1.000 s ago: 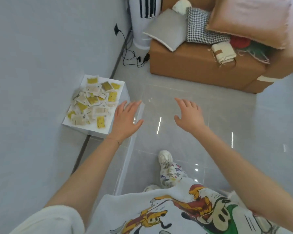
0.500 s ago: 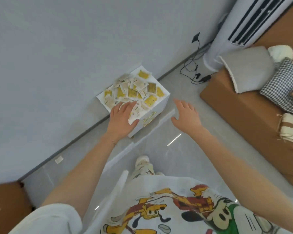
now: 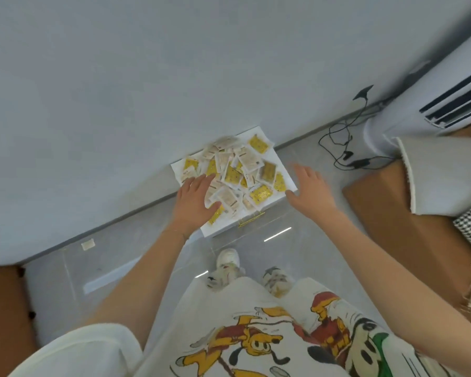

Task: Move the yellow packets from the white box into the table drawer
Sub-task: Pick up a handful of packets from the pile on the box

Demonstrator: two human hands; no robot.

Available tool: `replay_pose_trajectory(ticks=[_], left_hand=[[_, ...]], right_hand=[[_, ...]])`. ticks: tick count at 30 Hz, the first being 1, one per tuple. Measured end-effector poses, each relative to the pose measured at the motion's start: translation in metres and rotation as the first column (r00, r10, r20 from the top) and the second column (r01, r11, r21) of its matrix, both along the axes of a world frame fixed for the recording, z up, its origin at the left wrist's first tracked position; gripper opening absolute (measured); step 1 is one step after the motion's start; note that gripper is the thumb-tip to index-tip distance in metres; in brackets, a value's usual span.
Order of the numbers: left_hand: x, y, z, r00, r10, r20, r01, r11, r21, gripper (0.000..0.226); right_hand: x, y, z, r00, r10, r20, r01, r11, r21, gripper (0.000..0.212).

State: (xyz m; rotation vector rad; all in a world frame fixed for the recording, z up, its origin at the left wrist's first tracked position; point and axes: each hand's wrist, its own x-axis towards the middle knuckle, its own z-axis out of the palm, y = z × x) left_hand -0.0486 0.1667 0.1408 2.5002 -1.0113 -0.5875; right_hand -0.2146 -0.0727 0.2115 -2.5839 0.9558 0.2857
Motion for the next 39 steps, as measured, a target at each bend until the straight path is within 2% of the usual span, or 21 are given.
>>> replay_pose_trajectory(ticks=[8, 13, 15, 17, 20, 22, 25, 28, 30, 34, 36, 39], left_hand=[[0.025, -0.024, -0.037, 0.968, 0.241, -0.070, -0.243, 0.970, -0.017, 0.080], [0.027, -0.050, -0.063, 0.898, 0.413, -0.152, -0.422, 0.906, -0.031, 0.070], [0.034, -0.062, -0.086, 0.811, 0.518, -0.272, -0.546, 0.837, -0.032, 0.070], [0.043, -0.070, -0.119, 0.686, 0.603, -0.408, -0.659, 0.752, 0.003, 0.072], [0.059, -0.080, -0.174, 0.604, 0.609, -0.515, -0.710, 0.705, 0.001, 0.075], [0.068, -0.083, -0.211, 0.590, 0.614, -0.524, -0.724, 0.689, -0.009, 0.076], [0.083, -0.071, -0.261, 0.572, 0.707, -0.416, -0.776, 0.631, 0.005, 0.069], [0.094, -0.051, -0.294, 0.552, 0.771, -0.319, -0.812, 0.583, 0.005, 0.060], [0.102, -0.043, -0.310, 0.534, 0.792, -0.295, -0.830, 0.557, -0.008, 0.060], [0.123, -0.043, -0.333, 0.489, 0.808, -0.327, -0.853, 0.522, 0.016, 0.077], [0.134, -0.045, -0.343, 0.497, 0.799, -0.337, -0.851, 0.525, -0.012, 0.085], [0.148, -0.045, -0.353, 0.446, 0.775, -0.448, -0.871, 0.491, -0.017, 0.095]], right_hand=[[0.066, -0.037, -0.044, 0.987, 0.149, -0.062, -0.142, 0.984, 0.105, 0.071], [0.098, -0.063, -0.089, 0.967, 0.229, -0.115, -0.216, 0.969, 0.119, 0.072], [0.108, -0.080, -0.118, 0.971, 0.192, -0.144, -0.169, 0.972, 0.161, 0.072], [0.120, -0.095, -0.153, 0.978, 0.128, -0.166, -0.086, 0.967, 0.238, 0.072], [0.139, -0.113, -0.213, 0.980, 0.025, -0.197, 0.043, 0.942, 0.333, 0.075], [0.149, -0.120, -0.253, 0.981, -0.017, -0.193, 0.090, 0.921, 0.378, 0.078], [0.164, -0.125, -0.306, 0.986, -0.035, -0.165, 0.104, 0.896, 0.431, 0.076], [0.172, -0.129, -0.341, 0.991, -0.037, -0.132, 0.088, 0.911, 0.404, 0.073], [0.172, -0.135, -0.357, 0.991, -0.104, -0.086, 0.128, 0.927, 0.354, 0.076], [0.180, -0.163, -0.376, 0.955, -0.285, 0.082, 0.265, 0.944, 0.198, 0.078], [0.186, -0.179, -0.387, 0.954, -0.293, 0.065, 0.282, 0.949, 0.138, 0.083], [0.196, -0.193, -0.399, 0.961, -0.269, -0.062, 0.276, 0.949, 0.152, 0.091]])
